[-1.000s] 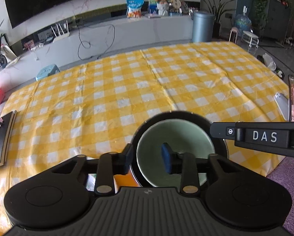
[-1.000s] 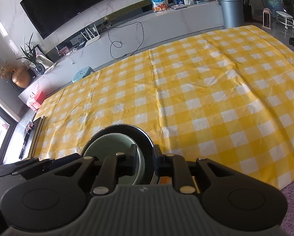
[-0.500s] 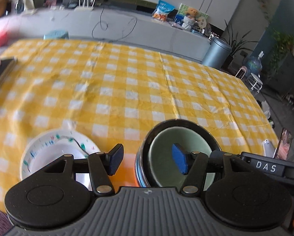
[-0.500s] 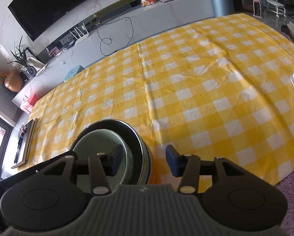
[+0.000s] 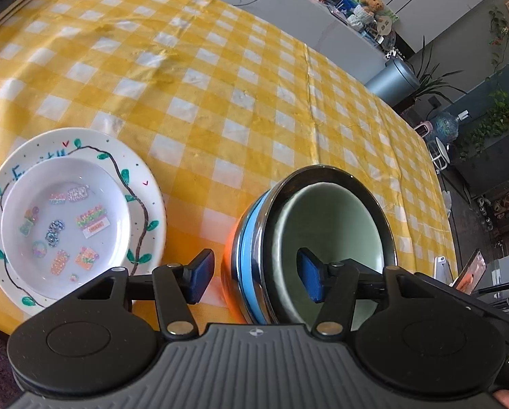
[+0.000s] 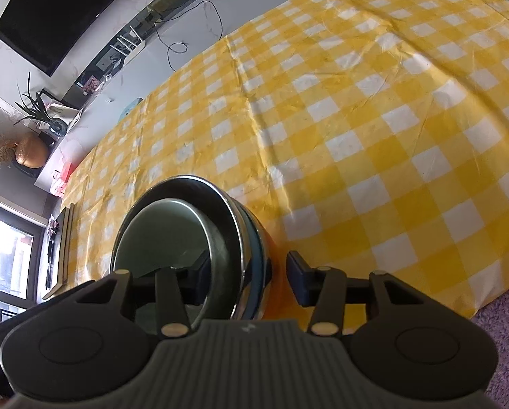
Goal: Organize plates and bowls
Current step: 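Close the left gripper on the rim of the nested bowl stack, then carry the nested bowls with the left gripper onto the plate stack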
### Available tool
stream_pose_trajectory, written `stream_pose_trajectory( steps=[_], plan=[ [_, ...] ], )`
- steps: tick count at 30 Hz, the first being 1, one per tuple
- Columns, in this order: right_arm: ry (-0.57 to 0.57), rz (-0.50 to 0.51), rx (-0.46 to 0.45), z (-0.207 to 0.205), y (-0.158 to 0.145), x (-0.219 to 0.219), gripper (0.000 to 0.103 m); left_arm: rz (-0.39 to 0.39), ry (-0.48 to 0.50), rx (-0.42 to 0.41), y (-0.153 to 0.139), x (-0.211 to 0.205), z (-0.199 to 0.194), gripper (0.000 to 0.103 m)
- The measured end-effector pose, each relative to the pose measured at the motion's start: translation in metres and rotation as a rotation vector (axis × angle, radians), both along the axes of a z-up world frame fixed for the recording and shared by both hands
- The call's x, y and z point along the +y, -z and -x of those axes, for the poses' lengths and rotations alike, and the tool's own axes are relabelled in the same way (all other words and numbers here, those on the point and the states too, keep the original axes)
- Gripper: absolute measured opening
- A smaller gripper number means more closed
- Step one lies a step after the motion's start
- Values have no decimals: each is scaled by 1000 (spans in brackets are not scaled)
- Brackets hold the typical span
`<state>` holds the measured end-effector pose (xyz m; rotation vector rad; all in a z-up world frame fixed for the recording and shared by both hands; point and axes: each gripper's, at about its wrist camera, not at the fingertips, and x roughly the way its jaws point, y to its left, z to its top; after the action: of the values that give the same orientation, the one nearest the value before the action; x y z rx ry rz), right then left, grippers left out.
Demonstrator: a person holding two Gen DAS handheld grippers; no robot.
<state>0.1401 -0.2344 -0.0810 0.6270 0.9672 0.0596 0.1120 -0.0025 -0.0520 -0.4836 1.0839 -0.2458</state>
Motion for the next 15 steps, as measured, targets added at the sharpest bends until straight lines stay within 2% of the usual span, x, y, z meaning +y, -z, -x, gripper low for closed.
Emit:
stream_pose_trajectory(
  steps=[7, 15],
  plan=[
    [3, -23, 6, -5, 5, -3, 44, -14, 16, 37, 8, -8, -4, 54],
    [-1, -16, 9, -10, 6, -3, 42, 1, 11, 50, 8, -9, -6, 53]
  ],
)
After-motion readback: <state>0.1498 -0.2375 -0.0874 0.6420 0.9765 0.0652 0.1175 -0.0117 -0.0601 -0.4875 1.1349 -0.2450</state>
